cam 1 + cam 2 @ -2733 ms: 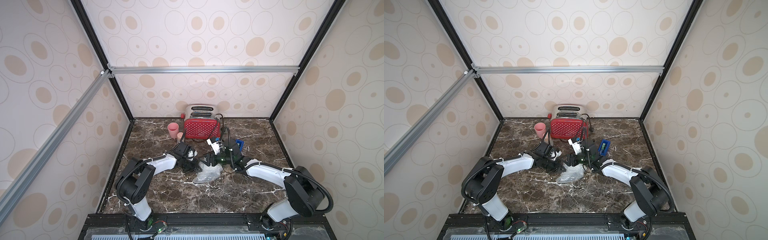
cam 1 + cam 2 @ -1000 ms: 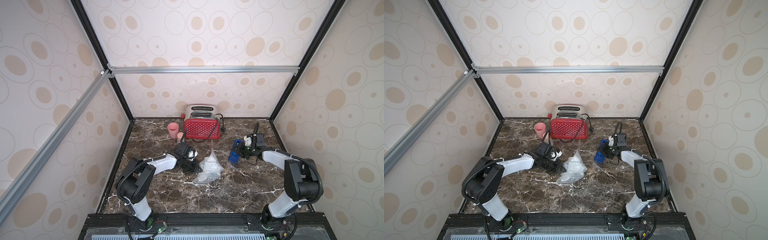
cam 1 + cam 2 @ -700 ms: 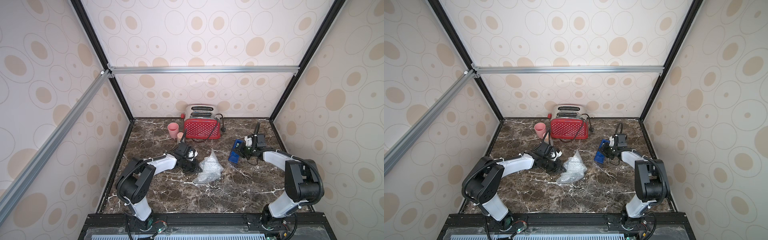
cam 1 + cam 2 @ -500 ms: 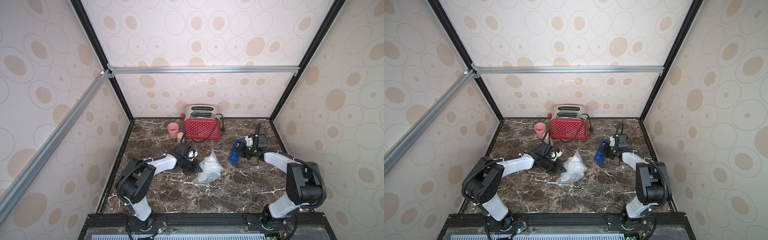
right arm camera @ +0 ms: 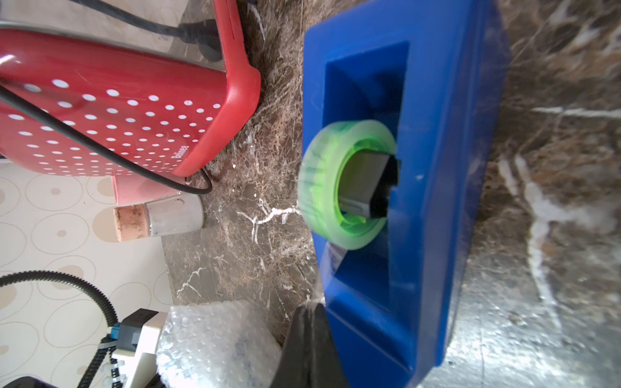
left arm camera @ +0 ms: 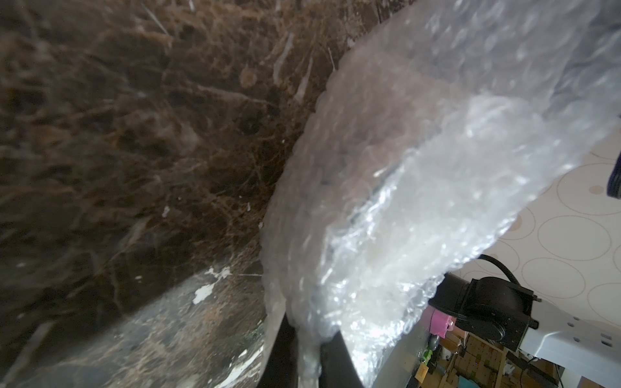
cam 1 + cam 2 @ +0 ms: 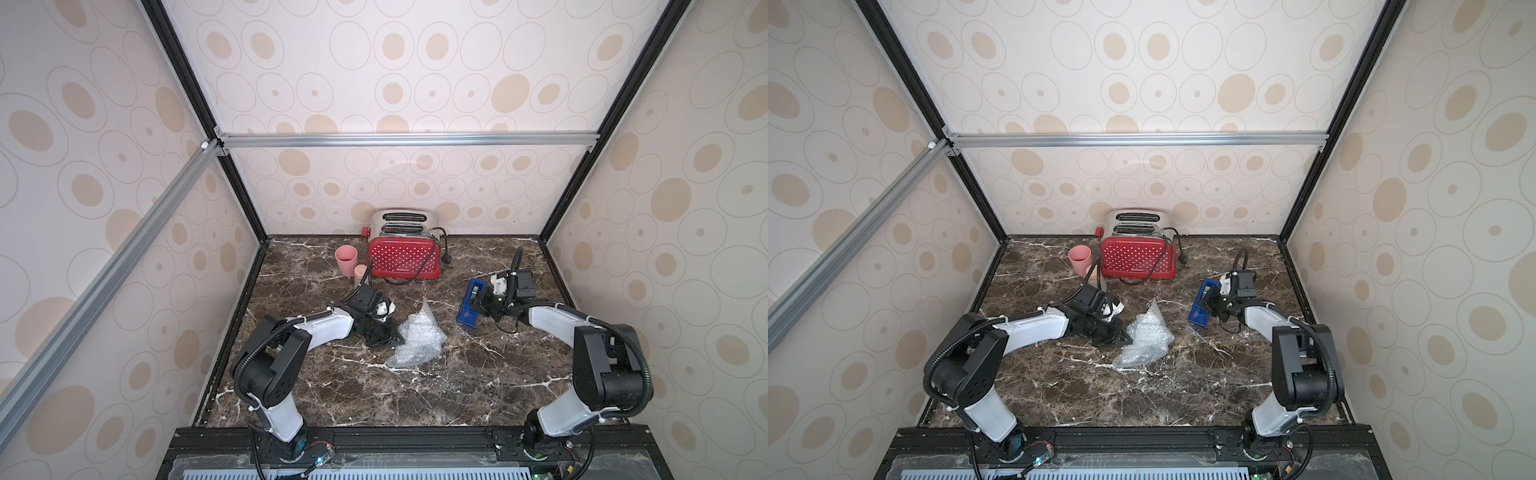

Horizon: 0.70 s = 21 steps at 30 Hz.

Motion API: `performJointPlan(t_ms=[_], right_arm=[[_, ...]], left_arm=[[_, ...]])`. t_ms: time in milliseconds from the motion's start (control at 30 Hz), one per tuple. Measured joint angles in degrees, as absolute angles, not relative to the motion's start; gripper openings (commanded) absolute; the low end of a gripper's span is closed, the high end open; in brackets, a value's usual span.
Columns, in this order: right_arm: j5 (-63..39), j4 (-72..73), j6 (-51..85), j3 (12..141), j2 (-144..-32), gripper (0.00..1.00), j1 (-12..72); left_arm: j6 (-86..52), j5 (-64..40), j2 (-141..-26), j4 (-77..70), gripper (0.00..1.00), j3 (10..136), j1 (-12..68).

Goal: Wrap bowls in bubble wrap
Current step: Tear off the tape using the Tape Cutter.

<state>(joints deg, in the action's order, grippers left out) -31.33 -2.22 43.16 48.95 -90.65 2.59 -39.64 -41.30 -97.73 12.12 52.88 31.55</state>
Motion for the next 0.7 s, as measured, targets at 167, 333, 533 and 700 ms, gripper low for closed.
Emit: performJointPlan(t_ms=[167,333,533,700], right_arm=[[-35.3,2.2,48.3,48.2,-88.8,0.0,-0.9],[-39.2,6.1,53.2,46.6,-89.0,0.0,-2.2],[-42.1,8.8,55.6,43.8,-88.9,0.0,-2.2],[-43.1,9.4,55.7,40.5,-87.7,0.0,-2.2]], left_arm=[[-39.6,-41.3,-97.7,12.1,0.12,52.9,31.6],[-39.6,-41.3,-97.7,12.2,0.12,52.9,31.6],[-39.6,-41.3,-97.7,12.4,0.12,52.9,31.6],[-39.6,-41.3,-97.7,12.5,0.12,52.9,31.6]])
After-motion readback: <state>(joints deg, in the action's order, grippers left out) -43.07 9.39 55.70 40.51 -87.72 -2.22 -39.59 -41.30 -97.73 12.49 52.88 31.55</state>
